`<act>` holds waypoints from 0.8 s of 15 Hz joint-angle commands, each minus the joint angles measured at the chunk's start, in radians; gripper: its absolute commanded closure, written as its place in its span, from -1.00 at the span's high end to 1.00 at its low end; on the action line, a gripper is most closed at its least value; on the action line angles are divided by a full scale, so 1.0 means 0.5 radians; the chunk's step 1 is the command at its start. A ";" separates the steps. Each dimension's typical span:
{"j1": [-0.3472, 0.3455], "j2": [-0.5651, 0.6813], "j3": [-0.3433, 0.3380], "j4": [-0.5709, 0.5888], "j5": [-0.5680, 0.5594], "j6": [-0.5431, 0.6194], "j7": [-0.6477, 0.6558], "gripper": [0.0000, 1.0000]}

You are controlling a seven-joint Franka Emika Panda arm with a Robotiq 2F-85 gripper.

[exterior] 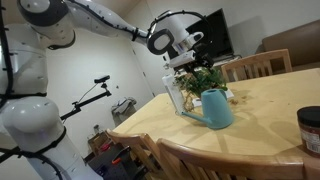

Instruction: Pick up the watering can and water the plant

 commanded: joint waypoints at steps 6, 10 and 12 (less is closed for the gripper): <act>-0.638 -0.104 0.668 0.015 -0.830 -0.050 0.452 1.00; -0.879 -0.098 0.895 0.071 -1.292 -0.273 0.619 1.00; -0.967 -0.102 0.984 0.122 -1.375 -0.428 0.578 1.00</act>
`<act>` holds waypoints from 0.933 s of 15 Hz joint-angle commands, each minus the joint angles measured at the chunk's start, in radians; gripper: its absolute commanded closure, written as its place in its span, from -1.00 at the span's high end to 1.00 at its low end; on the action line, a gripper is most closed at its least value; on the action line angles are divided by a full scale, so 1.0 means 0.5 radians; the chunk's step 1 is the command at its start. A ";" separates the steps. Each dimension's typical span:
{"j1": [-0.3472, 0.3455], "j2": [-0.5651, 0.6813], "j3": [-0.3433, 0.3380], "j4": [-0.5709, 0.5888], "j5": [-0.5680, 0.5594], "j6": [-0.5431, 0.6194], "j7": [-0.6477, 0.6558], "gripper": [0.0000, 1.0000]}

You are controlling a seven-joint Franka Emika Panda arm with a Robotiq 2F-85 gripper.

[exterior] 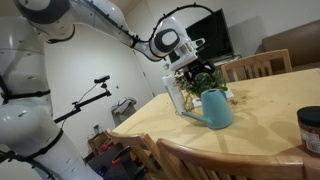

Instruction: Pick up the watering can and water the plant

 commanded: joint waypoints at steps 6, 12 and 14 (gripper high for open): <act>-0.322 -0.016 0.335 0.288 -0.114 -0.658 -0.275 1.00; -0.402 0.071 0.349 0.449 -0.044 -0.609 -0.177 1.00; -0.386 0.103 0.328 0.488 -0.134 -0.669 -0.152 1.00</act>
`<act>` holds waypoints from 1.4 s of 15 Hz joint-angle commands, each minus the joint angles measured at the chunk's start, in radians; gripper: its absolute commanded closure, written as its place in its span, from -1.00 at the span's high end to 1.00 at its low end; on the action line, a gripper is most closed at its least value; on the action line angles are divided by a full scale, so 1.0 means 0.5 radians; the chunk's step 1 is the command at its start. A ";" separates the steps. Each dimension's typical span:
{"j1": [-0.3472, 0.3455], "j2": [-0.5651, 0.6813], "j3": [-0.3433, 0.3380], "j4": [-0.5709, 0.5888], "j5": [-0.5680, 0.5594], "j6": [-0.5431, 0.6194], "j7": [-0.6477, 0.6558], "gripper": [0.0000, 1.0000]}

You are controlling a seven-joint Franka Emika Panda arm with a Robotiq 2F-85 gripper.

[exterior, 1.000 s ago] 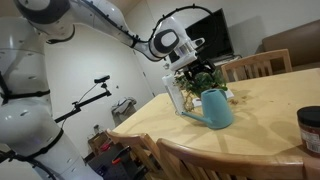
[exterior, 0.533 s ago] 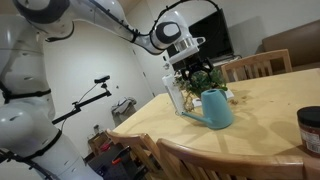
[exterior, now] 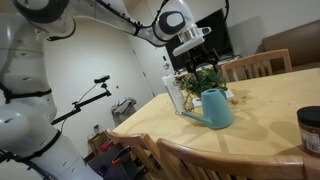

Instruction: Pick up the watering can and water the plant

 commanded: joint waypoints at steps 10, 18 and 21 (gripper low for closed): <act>0.116 0.136 -0.032 0.159 -0.652 -0.329 0.216 1.00; 0.106 0.122 -0.003 0.096 -0.737 -0.284 0.189 1.00; 0.106 0.122 -0.003 0.096 -0.738 -0.284 0.189 1.00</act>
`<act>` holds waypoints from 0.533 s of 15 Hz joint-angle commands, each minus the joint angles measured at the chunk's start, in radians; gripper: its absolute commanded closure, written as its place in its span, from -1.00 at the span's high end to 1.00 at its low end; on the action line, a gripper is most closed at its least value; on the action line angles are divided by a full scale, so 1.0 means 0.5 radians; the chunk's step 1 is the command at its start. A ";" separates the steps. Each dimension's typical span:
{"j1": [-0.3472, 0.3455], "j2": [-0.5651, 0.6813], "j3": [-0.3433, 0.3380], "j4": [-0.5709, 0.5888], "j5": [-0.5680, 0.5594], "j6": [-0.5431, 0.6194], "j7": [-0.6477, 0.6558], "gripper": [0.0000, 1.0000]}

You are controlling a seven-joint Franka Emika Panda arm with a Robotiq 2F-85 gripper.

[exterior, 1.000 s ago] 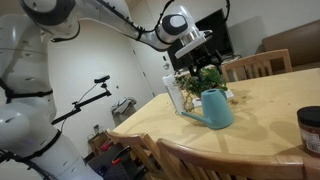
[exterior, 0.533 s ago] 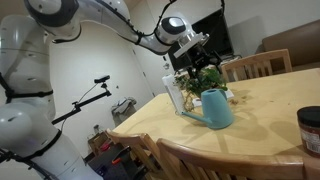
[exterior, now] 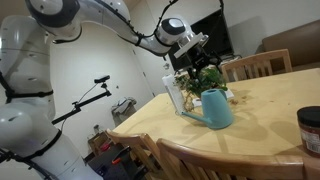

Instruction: Pick up the watering can and water the plant

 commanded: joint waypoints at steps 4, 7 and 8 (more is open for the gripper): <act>-0.010 0.008 0.010 0.008 0.005 0.027 0.018 1.00; -0.049 0.051 0.048 0.022 0.099 0.149 -0.028 1.00; -0.068 0.062 0.065 0.016 0.147 0.225 -0.046 1.00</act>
